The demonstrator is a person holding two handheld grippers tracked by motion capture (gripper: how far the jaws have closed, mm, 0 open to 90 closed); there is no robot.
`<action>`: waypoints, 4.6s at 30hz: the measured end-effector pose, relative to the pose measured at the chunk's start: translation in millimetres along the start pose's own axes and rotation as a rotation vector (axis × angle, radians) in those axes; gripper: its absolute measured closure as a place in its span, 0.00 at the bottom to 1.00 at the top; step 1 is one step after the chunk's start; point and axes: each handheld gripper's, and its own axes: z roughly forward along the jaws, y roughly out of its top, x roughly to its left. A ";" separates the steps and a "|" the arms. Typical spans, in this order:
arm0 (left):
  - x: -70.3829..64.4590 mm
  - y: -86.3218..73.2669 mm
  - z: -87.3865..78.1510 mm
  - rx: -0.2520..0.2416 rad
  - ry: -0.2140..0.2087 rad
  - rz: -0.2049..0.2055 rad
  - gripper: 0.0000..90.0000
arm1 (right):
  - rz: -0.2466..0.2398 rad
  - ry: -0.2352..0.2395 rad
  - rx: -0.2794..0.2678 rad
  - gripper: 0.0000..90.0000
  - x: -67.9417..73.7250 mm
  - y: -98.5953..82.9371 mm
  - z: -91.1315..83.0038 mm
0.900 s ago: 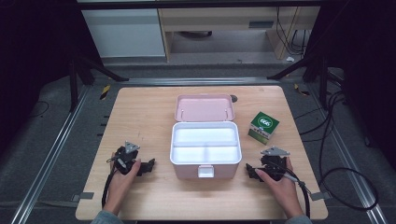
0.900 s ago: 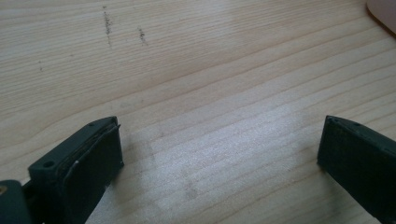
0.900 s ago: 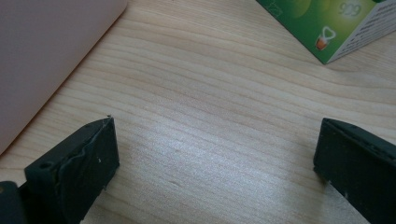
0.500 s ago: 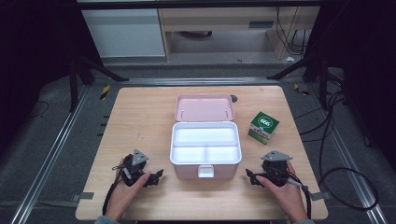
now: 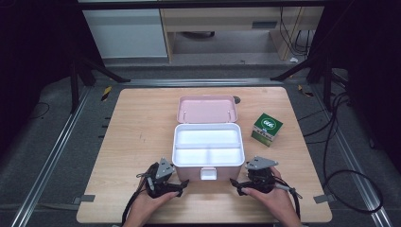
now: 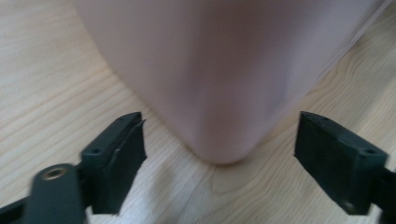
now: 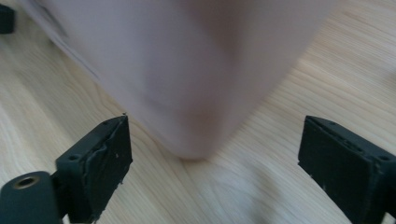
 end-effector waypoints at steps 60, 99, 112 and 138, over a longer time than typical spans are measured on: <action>18.9 2.1 2.3 0.023 -0.008 -0.005 0.11 | 0.003 0.051 0.017 0.16 -25.6 4.1 -40.4; 67.9 -22.7 12.1 0.107 0.108 -0.087 0.02 | -0.293 0.172 0.126 0.47 -42.2 193.5 -33.5; 69.0 -26.2 7.7 0.109 0.113 -0.094 0.02 | -0.430 0.263 0.206 0.56 -19.0 230.3 -3.7; 68.7 -27.8 5.8 0.108 0.116 -0.095 0.02 | -0.614 0.362 0.401 0.76 2.2 225.4 37.2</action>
